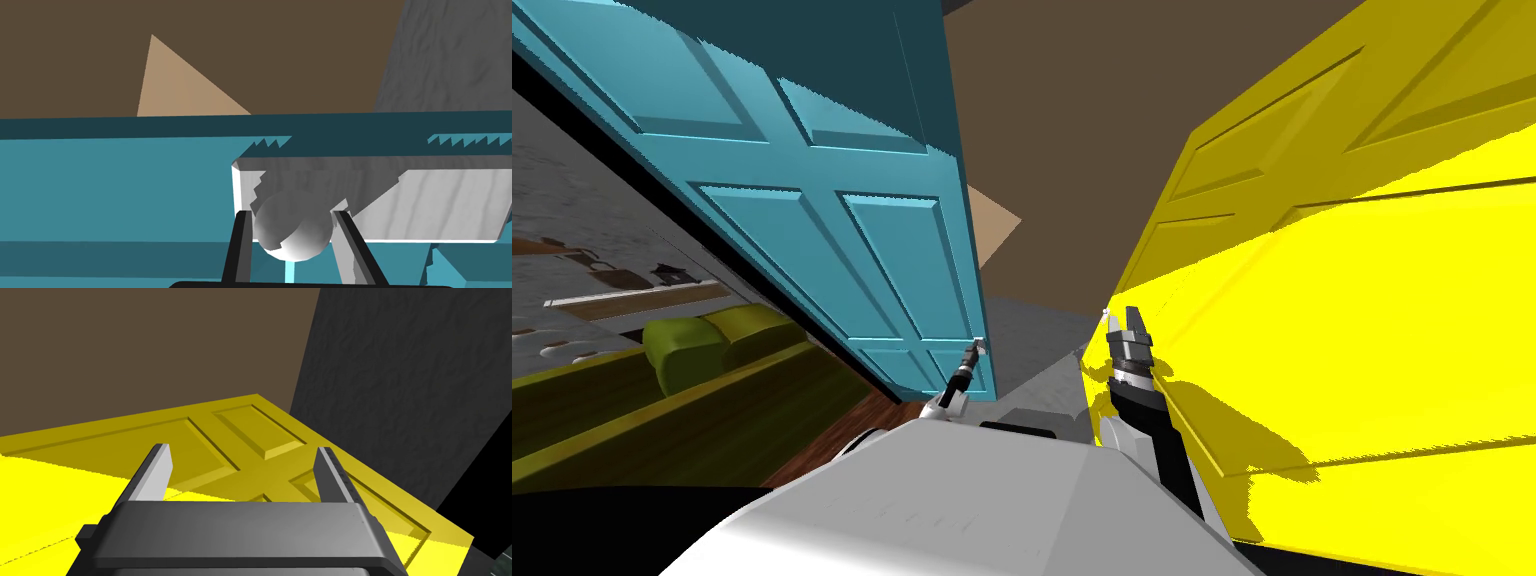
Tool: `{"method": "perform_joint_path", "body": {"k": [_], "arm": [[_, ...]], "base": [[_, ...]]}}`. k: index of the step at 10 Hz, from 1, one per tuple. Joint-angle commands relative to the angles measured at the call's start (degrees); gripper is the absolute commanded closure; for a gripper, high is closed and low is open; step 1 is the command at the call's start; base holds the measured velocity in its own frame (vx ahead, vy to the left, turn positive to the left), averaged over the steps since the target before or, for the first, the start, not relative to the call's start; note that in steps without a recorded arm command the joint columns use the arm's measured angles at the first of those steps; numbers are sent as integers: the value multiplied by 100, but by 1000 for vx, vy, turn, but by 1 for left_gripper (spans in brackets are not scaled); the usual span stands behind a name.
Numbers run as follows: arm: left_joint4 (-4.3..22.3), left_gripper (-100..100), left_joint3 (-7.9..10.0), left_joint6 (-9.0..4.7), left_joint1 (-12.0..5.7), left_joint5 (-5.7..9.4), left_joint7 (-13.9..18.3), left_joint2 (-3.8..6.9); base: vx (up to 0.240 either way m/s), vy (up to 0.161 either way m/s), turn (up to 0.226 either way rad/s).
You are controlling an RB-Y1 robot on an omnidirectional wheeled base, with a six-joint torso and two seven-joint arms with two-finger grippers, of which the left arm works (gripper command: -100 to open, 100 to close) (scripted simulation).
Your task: Push the door open
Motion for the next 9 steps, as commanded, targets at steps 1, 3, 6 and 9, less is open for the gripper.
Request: {"method": "perform_joint_path", "body": {"k": [1, 3, 6, 9], "arm": [[-194, 100, 84, 74, 68, 42, -41, 58], [-194, 100, 84, 74, 68, 42, -41, 58], [-178, 100, 237, 74, 75, 129, -106, 82], [-163, 100, 380, 74, 81, 209, -167, 105]], "base": [[141, -64, 43], [35, 14, -5], [133, -72, 55], [129, -55, 37]]}}
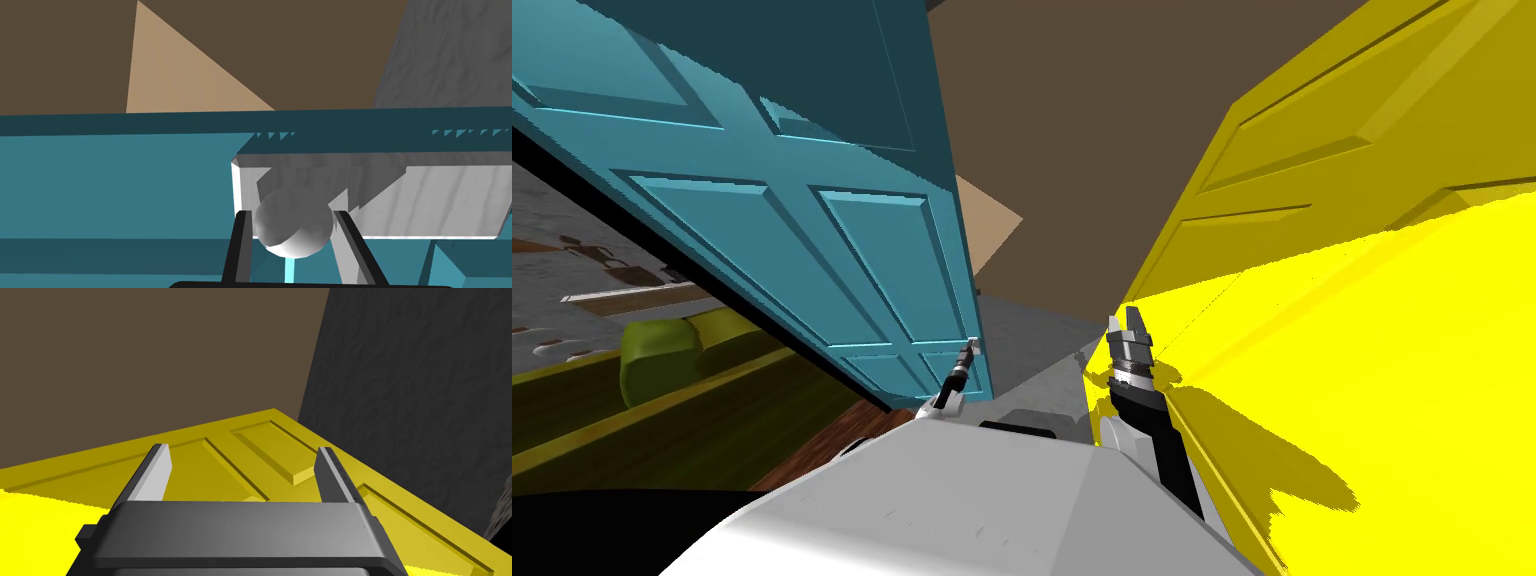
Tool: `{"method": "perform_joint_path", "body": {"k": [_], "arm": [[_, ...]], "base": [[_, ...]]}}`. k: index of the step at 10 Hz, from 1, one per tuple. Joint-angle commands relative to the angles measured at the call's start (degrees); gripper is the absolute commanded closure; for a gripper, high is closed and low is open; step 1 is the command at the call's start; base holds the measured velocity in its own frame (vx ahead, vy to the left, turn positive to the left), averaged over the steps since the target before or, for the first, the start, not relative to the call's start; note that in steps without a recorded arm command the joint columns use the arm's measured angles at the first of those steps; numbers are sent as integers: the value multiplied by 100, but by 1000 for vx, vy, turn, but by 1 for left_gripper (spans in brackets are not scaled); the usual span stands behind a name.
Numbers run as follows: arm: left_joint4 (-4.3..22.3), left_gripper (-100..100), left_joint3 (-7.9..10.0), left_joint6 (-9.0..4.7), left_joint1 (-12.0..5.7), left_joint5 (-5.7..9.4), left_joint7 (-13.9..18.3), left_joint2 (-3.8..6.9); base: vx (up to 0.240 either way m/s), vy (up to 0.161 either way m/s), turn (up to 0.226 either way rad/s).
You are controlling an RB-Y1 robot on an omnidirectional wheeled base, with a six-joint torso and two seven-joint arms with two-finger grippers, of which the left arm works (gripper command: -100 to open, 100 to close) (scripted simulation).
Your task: Push the door open
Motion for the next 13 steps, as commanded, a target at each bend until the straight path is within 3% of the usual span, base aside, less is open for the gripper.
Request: {"method": "perform_joint_path", "body": {"k": [1, 10, 11, 13], "arm": [[179, 100, 78, -108, -123, 42, -10, 71], [216, 100, 426, -107, -108, 239, -158, 127], [75, 100, 426, -8, -29, 238, -165, 126], [101, 100, 536, -41, -33, 308, -200, 159]], "base": [[120, -42, 39], [146, -59, 41], [37, -3, 12], [149, -37, 40]]}}
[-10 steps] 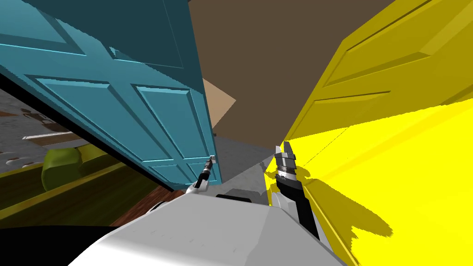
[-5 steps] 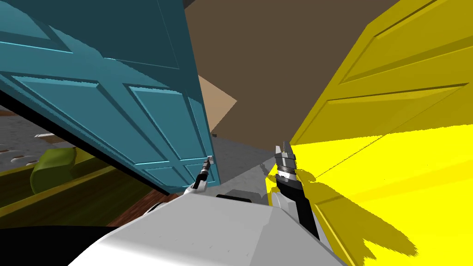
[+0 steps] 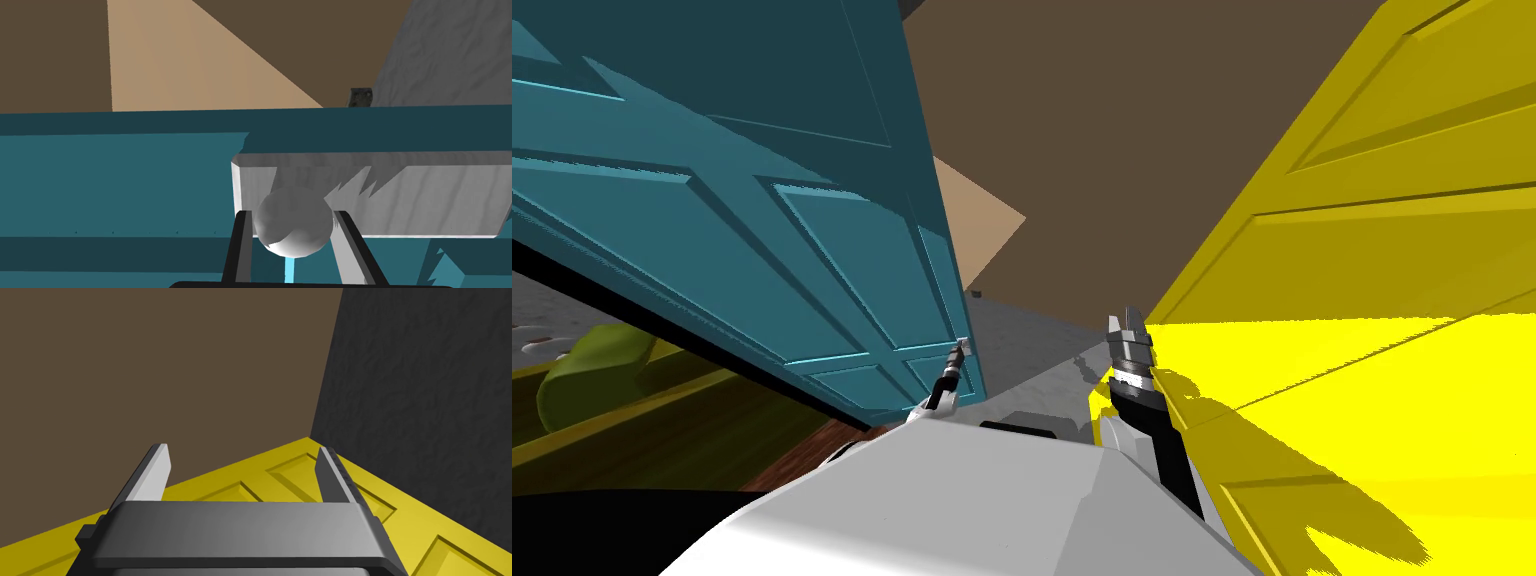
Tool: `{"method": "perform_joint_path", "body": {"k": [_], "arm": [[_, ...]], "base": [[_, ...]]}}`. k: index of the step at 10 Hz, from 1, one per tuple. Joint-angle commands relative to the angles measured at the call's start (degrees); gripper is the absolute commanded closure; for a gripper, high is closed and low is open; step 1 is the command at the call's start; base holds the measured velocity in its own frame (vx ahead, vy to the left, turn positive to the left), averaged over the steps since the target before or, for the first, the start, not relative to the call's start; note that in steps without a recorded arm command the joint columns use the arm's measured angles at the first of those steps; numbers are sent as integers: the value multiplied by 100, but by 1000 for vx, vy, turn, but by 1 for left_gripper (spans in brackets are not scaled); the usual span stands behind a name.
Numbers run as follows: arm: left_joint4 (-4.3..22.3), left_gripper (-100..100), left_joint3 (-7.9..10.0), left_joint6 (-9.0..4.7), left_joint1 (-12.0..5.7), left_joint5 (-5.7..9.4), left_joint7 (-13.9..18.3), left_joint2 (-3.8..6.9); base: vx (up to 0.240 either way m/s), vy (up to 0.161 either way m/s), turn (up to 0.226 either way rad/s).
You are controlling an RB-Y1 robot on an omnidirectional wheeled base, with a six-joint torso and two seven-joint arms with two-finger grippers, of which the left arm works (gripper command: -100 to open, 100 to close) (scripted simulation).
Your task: Push the door open
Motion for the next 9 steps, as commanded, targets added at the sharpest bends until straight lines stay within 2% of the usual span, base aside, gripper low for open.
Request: {"method": "perform_joint_path", "body": {"k": [1, 4, 9], "arm": [[7, 100, 78, -23, -44, 48, -38, 23], [22, 100, 182, -33, -30, 114, -80, 44], [61, 100, 465, -61, 9, 294, -195, 98]], "base": [[177, -10, 46], [172, -18, 32], [158, -28, 40]]}}
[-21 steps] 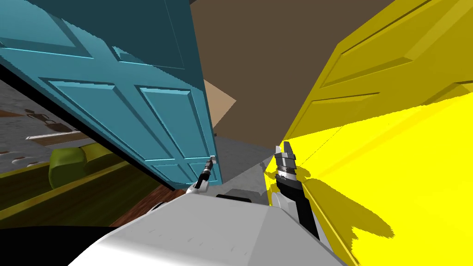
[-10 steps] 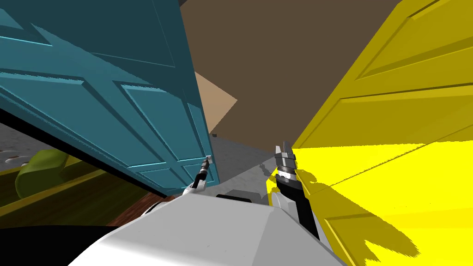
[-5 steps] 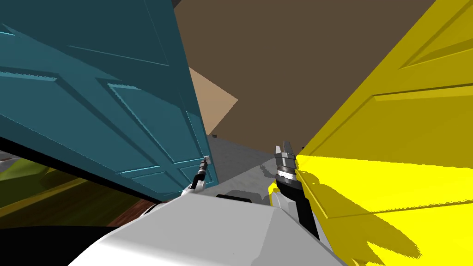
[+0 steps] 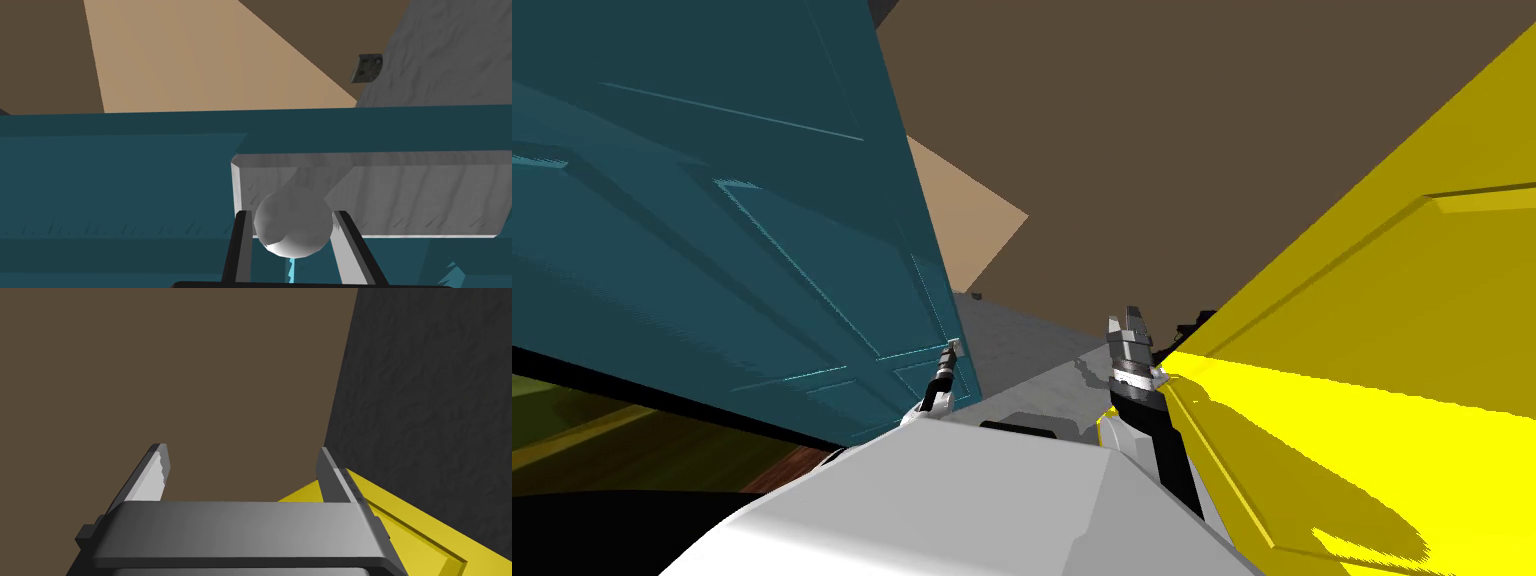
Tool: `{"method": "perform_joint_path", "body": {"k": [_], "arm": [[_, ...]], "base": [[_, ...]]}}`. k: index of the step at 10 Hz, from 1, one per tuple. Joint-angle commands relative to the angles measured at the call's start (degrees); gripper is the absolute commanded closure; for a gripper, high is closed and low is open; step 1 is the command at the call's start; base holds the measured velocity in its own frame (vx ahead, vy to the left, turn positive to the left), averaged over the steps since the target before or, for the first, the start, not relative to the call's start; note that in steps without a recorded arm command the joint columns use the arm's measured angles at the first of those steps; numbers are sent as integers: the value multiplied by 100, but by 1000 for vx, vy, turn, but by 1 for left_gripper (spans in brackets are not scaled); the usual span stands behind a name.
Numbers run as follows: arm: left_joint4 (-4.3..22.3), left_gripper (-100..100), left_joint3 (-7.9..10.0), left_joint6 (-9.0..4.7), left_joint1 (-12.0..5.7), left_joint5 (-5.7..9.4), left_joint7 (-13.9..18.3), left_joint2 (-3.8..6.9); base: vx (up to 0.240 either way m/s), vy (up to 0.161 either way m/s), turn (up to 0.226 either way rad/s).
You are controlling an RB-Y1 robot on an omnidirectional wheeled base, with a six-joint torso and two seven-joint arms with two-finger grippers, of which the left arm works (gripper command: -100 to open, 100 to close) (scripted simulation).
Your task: Push the door open
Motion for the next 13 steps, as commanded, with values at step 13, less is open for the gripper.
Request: {"method": "perform_joint_path", "body": {"k": [13], "arm": [[164, 100, 293, -131, 20, 458, -182, 186]], "base": [[179, -11, 75]]}}
